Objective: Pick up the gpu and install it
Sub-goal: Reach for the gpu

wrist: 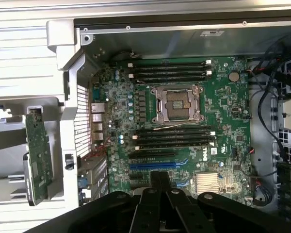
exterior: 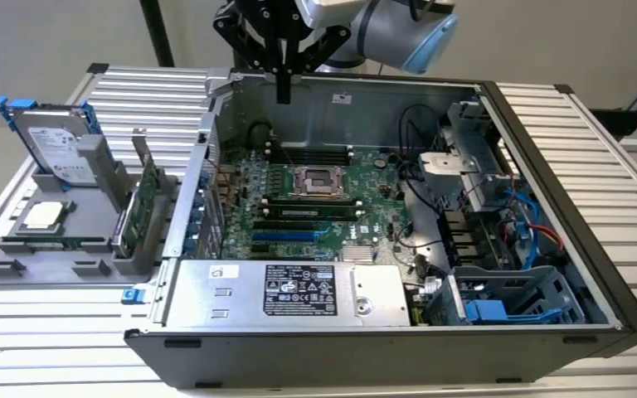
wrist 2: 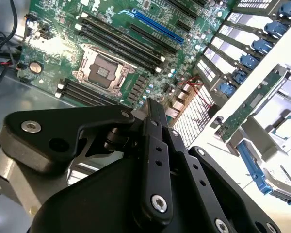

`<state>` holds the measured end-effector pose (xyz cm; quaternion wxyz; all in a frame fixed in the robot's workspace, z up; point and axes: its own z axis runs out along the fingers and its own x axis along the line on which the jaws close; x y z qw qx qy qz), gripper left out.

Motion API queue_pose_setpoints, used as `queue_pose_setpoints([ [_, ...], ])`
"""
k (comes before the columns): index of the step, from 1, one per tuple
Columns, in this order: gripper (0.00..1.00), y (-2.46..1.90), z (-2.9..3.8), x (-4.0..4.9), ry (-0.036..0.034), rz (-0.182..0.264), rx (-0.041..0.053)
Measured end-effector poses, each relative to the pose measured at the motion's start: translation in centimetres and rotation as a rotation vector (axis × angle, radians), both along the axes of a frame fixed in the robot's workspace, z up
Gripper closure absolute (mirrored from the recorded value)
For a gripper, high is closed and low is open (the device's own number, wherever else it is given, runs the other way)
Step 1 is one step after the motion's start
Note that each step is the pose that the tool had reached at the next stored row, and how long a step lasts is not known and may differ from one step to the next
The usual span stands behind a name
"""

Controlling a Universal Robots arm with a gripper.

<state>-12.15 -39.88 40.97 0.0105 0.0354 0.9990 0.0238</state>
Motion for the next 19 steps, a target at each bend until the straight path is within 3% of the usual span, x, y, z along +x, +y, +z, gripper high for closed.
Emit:
queue_pose_setpoints([
  [19, 1.00, 0.00, 0.00, -1.74, 0.0000, 0.000, 0.0000],
])
